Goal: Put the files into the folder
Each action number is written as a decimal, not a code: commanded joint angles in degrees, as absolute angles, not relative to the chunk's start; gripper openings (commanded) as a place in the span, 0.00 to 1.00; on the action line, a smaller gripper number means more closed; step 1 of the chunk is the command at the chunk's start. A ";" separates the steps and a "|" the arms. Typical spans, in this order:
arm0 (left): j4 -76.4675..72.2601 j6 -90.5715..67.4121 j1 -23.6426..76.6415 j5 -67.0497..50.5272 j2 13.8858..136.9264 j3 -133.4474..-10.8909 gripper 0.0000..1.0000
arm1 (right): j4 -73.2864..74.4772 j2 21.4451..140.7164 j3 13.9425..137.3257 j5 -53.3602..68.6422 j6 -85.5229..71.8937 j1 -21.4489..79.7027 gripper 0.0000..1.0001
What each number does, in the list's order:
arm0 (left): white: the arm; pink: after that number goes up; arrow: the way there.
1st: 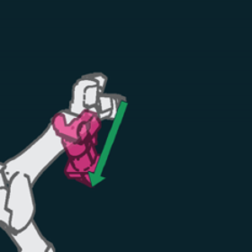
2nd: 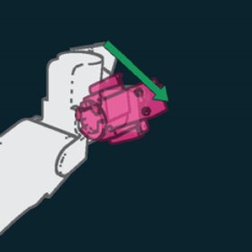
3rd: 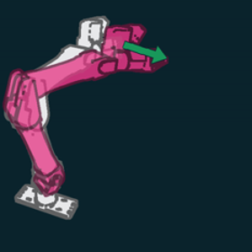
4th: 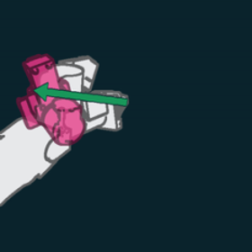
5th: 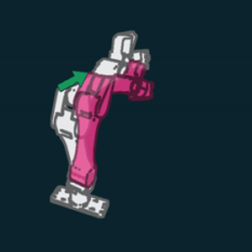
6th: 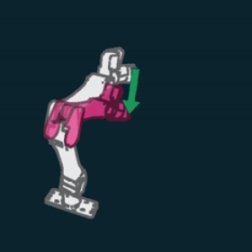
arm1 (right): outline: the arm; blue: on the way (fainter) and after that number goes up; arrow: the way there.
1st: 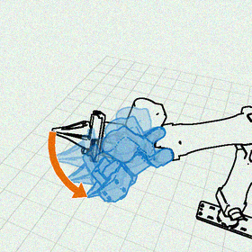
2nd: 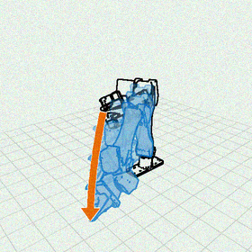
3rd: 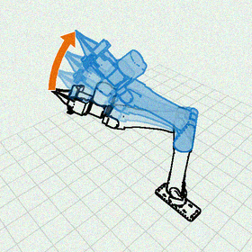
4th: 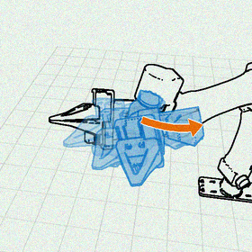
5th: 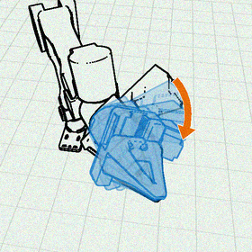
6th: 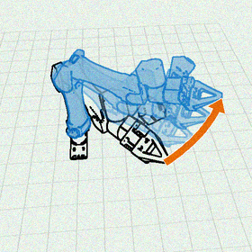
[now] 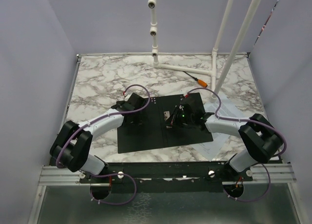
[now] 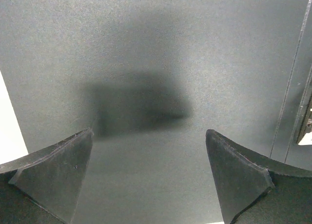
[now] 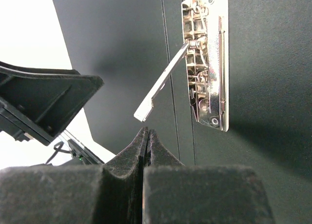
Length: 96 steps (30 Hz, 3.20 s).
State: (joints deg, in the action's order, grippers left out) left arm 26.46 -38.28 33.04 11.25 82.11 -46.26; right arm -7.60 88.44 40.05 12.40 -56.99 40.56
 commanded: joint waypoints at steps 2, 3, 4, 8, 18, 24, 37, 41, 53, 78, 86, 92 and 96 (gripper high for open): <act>26.69 -38.61 34.63 14.15 85.19 -47.38 0.99 | -12.71 90.05 38.08 12.99 -61.05 39.29 0.01; 26.49 -38.81 34.82 14.08 85.55 -47.41 0.99 | -13.07 90.25 37.87 13.07 -61.43 39.05 0.01; 26.32 -38.99 35.07 14.03 85.86 -47.45 0.99 | -13.51 90.40 37.61 13.16 -61.78 38.81 0.01; 25.64 -39.37 35.96 14.16 86.69 -47.32 0.99 | -15.12 91.71 37.44 14.47 -62.37 37.92 0.01; 25.14 -39.46 36.56 15.55 86.99 -45.65 0.99 | -18.45 95.24 39.05 17.63 -63.47 36.15 0.01; 25.04 -39.98 36.56 15.01 86.34 -44.61 0.99 | -18.77 96.37 40.93 18.68 -62.99 34.43 0.00; 25.05 -39.84 36.74 15.35 85.17 -43.82 0.99 | -14.74 101.65 49.87 17.26 -61.11 32.05 0.01; 25.05 -39.33 36.74 15.62 84.78 -43.76 0.99 | -12.96 103.74 52.95 17.12 -59.78 31.67 0.00; 25.14 -38.91 36.73 15.55 83.96 -44.00 0.99 | -10.05 104.44 55.81 16.57 -57.04 30.85 0.01; 26.63 -37.55 36.48 14.72 74.06 -47.58 0.99 | 25.30 71.51 51.47 -8.03 -29.06 30.85 0.57; 26.97 -36.36 36.54 12.68 69.98 -48.22 0.99 | 32.49 64.49 47.66 -14.57 -31.12 30.40 0.80; 26.98 -35.90 36.48 12.04 68.36 -47.75 0.99 | 32.08 63.32 43.85 -14.62 -33.85 27.39 0.92; 27.13 -35.28 36.53 11.70 67.52 -47.73 0.99 | 29.35 64.23 41.55 -12.00 -34.37 23.57 0.96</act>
State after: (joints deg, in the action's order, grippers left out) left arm 26.28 -36.71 36.49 13.15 69.34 -46.59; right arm 30.06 64.05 43.55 -12.38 -32.97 26.59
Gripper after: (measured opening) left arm 0.990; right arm 0.953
